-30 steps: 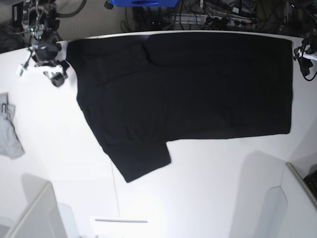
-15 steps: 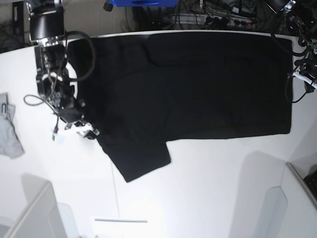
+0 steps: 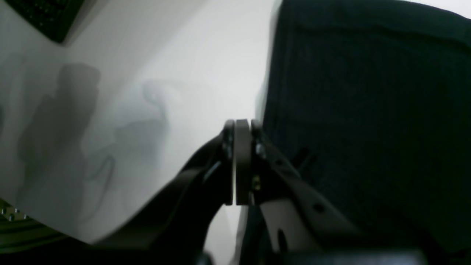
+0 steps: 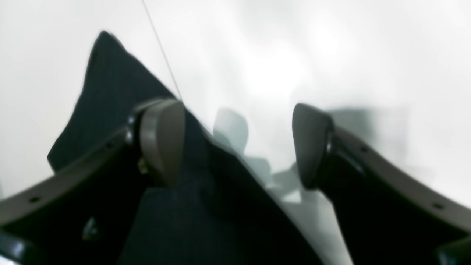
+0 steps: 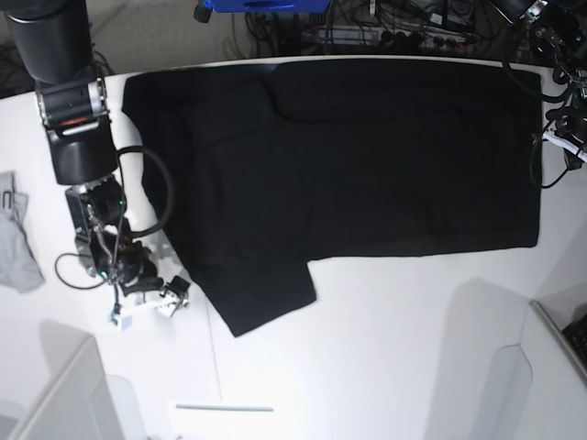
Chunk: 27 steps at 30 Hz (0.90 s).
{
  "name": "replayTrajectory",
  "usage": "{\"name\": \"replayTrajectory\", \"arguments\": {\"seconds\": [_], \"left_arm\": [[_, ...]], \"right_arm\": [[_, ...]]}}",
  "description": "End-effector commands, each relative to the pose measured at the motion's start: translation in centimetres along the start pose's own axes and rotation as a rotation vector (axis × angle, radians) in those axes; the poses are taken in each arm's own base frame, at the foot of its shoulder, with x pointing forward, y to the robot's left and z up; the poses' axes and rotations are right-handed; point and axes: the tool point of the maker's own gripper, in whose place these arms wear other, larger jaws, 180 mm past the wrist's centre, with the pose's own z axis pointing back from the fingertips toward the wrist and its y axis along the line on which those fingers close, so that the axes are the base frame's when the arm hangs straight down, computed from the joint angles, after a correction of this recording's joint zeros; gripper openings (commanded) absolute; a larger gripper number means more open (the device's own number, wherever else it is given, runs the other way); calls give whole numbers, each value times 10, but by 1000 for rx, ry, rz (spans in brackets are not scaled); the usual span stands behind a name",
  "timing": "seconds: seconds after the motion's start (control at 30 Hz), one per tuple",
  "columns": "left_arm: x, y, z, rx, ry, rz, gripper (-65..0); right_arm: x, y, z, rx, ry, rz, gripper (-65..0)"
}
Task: Fold the T-shirt properly
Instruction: 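Move the right gripper to the sleeve corner and grasp it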
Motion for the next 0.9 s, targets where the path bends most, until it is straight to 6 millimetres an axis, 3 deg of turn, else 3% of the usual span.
{"name": "replayTrajectory", "arguments": {"seconds": [0.0,0.1,0.33,0.43,0.63,0.87], "left_arm": [[15,6,4,11,-46,-17,-650],[15,5,4,11,-47,-16,-650],[15,4,3,8,-48,-15,-444],[15,5,3,9,-50,-13,-385],[16,6,4,11,-50,-14,-382],[7,7,-2,4,-24,3,-382]], "right_arm": [[19,21,2,56,-32,22,-222],[14,23,-7,46,-5,15,-219],[-8,45,-18,50,53,93,-221],[-16,53,-20,62,66,100,-224],[-26,54,-21,66,84,100,-233],[-23,44,-22,18,65,168,-443]]}}
